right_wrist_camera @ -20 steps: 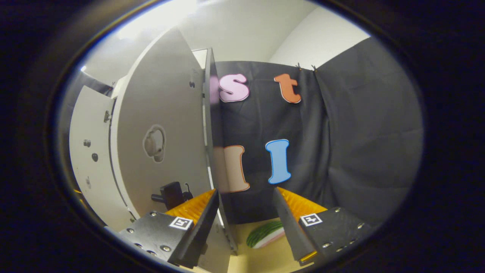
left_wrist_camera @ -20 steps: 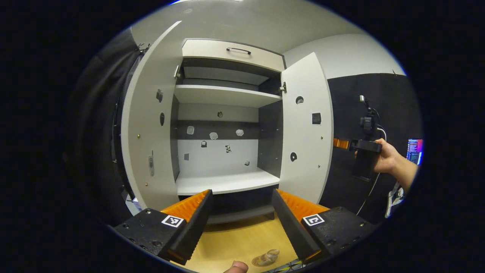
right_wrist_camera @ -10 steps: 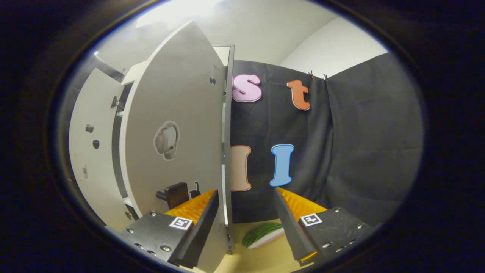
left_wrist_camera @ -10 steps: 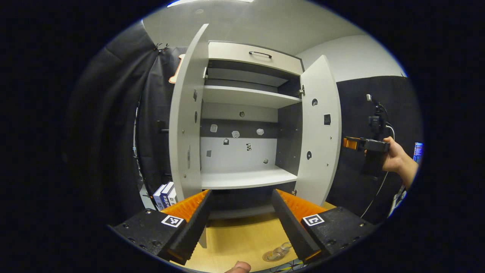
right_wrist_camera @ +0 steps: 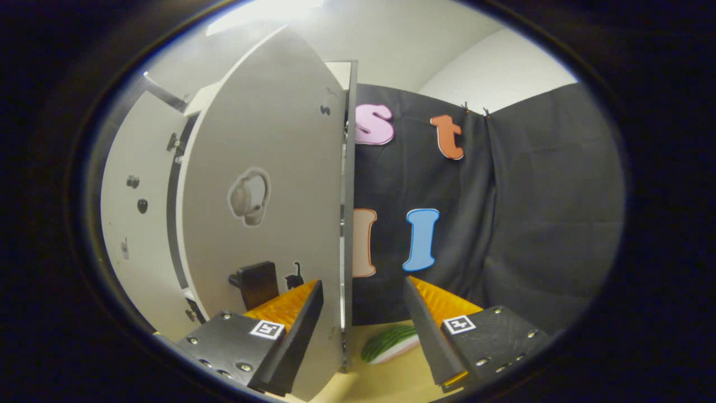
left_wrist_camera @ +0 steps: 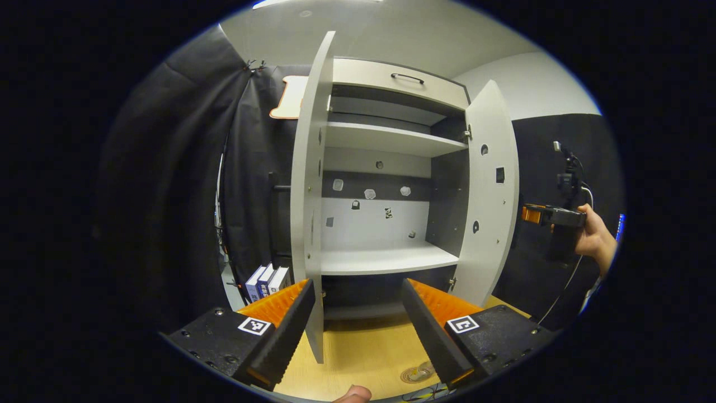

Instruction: Grasp the bottle in the cabinet with the left hand and place it on the coaster, then close the right door with the right hand and the left door with the left hand.

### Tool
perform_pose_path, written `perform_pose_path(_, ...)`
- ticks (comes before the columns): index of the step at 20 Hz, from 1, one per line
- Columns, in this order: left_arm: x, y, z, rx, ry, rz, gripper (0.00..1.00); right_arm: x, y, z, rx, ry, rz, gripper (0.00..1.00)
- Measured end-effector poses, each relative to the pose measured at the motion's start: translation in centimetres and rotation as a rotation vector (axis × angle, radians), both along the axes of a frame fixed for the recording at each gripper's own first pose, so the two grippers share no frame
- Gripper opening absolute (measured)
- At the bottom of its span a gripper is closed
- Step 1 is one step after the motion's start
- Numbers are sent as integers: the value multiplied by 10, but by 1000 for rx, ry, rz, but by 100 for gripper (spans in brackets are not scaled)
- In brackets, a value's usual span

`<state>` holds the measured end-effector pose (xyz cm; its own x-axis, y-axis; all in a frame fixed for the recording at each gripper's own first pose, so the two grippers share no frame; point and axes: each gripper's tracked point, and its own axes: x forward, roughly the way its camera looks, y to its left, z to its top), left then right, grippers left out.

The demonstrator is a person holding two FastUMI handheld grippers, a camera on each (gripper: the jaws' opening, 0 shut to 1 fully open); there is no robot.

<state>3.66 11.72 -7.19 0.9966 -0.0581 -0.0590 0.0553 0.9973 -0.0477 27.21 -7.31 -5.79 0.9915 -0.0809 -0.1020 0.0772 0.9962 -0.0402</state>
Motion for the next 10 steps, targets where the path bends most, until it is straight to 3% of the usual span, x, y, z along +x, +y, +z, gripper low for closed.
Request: perform_pose_path(10, -12, 62, -3, -19, -15, 86, 99, 8, 32, -3, 16, 2, 28, 88)
